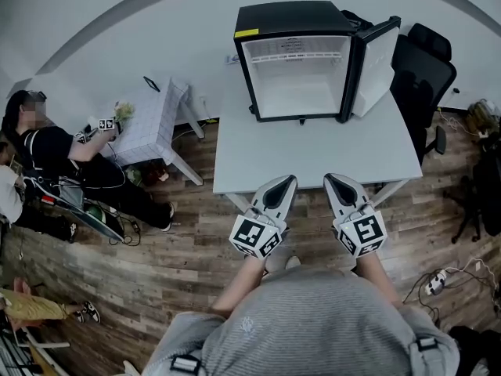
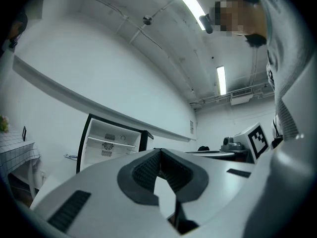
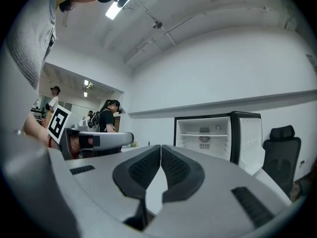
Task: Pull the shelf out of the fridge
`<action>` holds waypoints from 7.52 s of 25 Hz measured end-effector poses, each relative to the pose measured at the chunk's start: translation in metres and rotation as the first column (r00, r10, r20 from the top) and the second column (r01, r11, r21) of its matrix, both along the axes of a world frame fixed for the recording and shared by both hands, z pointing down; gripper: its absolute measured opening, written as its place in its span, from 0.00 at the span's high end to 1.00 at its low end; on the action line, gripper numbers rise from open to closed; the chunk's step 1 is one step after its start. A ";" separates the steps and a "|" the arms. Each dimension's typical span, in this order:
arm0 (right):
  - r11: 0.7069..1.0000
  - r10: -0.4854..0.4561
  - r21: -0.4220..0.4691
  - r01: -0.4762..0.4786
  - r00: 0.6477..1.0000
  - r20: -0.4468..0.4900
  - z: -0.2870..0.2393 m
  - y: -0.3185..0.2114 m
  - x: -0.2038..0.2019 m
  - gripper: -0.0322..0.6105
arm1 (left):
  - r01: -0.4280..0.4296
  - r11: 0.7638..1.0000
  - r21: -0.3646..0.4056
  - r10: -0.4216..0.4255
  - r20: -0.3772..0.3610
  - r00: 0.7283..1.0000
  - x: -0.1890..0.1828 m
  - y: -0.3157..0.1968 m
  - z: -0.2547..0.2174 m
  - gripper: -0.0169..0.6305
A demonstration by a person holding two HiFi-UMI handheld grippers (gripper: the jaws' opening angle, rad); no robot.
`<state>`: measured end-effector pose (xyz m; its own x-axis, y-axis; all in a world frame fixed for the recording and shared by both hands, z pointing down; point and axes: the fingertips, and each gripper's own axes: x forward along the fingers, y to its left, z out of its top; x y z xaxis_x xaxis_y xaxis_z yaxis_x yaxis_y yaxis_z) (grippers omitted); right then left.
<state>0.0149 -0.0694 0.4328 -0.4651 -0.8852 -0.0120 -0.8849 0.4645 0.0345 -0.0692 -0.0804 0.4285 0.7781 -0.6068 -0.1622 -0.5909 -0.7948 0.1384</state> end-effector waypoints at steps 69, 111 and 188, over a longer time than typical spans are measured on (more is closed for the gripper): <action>0.928 0.067 0.242 0.282 0.512 -0.856 0.009 -0.330 0.015 0.92 | 0.158 0.987 -0.013 -0.156 0.101 0.983 0.054 -0.242 0.010 0.95; 0.930 0.346 0.356 0.088 0.111 -0.932 0.039 -0.516 0.003 0.65 | 0.223 0.971 -0.088 -0.218 0.067 0.974 0.018 -0.210 0.028 0.95; 0.899 0.437 0.433 -0.059 0.149 -0.887 0.015 -0.552 0.011 0.90 | 0.197 0.977 -0.077 -0.191 0.081 0.978 0.026 -0.206 0.012 0.95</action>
<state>0.0257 -0.6210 0.4480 -0.0293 -0.9992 0.0271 -0.1252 0.0306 0.9917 -0.0430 -0.2865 0.4408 0.6523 -0.7562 -0.0516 -0.7435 -0.6516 0.1504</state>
